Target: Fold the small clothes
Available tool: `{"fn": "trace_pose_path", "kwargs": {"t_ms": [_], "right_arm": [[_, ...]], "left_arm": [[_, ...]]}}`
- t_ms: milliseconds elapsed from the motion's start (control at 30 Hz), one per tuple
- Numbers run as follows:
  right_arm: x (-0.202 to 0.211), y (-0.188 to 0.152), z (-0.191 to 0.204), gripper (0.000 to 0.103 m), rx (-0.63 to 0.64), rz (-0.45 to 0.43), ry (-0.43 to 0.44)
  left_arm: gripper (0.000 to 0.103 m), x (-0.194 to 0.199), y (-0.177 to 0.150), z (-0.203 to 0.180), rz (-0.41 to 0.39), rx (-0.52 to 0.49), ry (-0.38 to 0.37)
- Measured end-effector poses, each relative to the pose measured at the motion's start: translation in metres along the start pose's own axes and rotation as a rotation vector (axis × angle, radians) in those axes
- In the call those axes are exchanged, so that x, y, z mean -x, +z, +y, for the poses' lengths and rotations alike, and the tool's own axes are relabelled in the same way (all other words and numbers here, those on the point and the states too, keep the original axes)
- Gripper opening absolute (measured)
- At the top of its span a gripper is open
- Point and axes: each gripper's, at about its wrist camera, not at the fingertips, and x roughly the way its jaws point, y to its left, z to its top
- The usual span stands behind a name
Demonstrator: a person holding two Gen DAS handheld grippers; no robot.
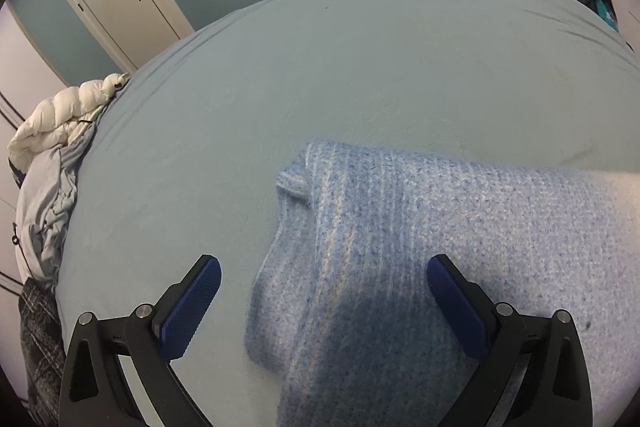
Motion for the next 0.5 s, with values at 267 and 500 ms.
{"fn": "trace_pose_path", "kwargs": {"t_ms": [267,500], "right_arm": [[-0.049,0.000,-0.040,0.051,-0.116,0.091,-0.076],[0.027,-0.004,-0.020,0.061,-0.076,-0.087,-0.132]], "left_arm": [[0.103,0.013,0.013,0.033,0.000,0.026,0.068],[0.103,0.078,0.011,0.044,-0.191,0.039,0.061]]}}
